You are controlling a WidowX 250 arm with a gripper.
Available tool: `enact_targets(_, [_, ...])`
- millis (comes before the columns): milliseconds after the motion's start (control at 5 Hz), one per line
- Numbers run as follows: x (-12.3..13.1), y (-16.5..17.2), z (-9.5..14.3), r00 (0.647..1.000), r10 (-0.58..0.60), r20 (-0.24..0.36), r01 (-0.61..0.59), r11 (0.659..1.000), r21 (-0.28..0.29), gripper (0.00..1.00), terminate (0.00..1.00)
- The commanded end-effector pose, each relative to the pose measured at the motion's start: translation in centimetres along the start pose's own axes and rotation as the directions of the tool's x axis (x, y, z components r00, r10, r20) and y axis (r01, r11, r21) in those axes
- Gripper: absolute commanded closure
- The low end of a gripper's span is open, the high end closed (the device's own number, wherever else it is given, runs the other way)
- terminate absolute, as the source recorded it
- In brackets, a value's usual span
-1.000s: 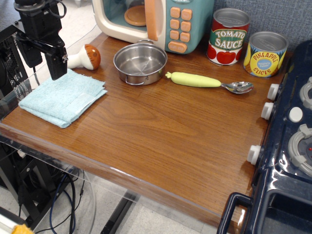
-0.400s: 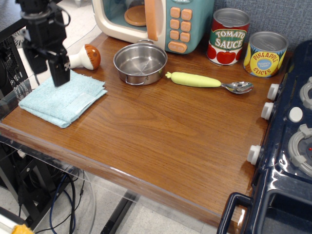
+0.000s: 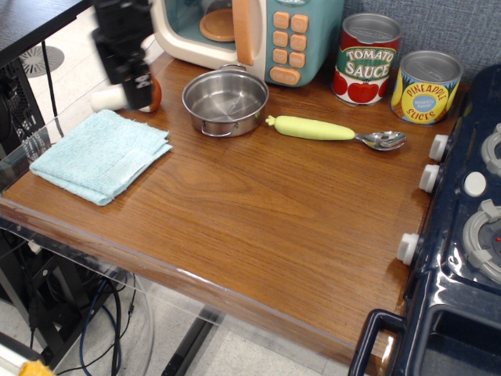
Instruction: Put the spoon next to the cloth
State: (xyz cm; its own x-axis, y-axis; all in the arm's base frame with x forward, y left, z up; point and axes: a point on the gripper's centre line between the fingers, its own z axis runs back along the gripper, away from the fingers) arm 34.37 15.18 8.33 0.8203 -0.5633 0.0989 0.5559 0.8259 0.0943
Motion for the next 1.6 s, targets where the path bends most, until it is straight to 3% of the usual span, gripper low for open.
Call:
enact_targets(0, [5.9, -4.7, 3.7, 0.894, -0.440, 0.086, 0.433, 0.897, 0.088, 0.00, 0.00])
enact_targets(200, [8.5, -7.1, 3.2, 0.786, -0.612, 0.091, 0.604, 0.791, 0.099, 0.00, 0.00])
enact_targets(400, [10.3, -8.2, 2.1, 0.697, -0.710, 0.097, 0.704, 0.704, 0.091, 0.00, 0.00])
enact_targets(600, [11.7, -8.7, 0.5, 0.649, -0.751, 0.120, 0.749, 0.659, 0.075, 0.00, 0.00])
enact_targets(800, [12.5, -8.7, -0.8, 0.623, -0.774, 0.108, 0.773, 0.631, 0.068, 0.00, 0.00])
enact_targets(1400, [14.3, -9.0, -4.1, 0.596, -0.792, 0.134, 0.795, 0.605, 0.044, 0.00, 0.00])
